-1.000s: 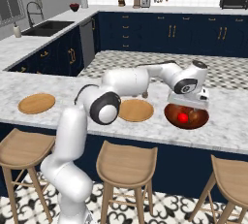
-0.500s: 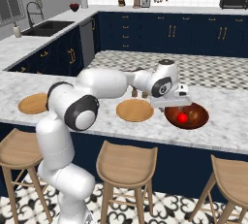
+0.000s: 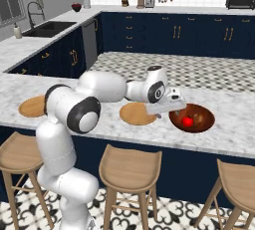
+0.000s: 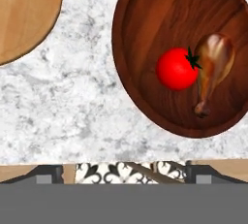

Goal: Pick the chicken drumstick and tomato from their plates and place them in the bowl. Then put the bowl in the fridge.

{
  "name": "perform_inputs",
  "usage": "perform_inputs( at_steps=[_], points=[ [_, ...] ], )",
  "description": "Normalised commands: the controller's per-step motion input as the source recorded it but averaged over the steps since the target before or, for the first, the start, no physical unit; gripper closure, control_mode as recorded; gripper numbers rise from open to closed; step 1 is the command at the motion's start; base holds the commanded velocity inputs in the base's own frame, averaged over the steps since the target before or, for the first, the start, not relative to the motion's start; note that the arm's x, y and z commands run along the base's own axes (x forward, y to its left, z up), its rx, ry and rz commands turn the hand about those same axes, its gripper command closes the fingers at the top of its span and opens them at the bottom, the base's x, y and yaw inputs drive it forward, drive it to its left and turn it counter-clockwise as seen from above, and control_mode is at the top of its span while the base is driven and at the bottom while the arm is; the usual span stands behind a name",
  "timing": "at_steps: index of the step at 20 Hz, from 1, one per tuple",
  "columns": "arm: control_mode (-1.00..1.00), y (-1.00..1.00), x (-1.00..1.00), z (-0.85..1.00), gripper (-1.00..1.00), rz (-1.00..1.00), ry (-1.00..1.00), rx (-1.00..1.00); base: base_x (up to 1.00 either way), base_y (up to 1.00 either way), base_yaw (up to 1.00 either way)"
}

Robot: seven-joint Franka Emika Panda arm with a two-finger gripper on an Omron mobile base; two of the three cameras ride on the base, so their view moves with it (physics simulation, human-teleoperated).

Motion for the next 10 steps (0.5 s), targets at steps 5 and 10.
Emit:
perform_inputs(
  at_steps=[5,10],
  points=[
    [-1.00,-0.07,0.61,-0.19,-1.00,0.03,0.03,0.00,0.00,0.00,0.00],
    [-1.00,-0.38,0.40,-0.36,-1.00,0.06,0.00,0.00,0.00,0.00,0.00]
  ],
)
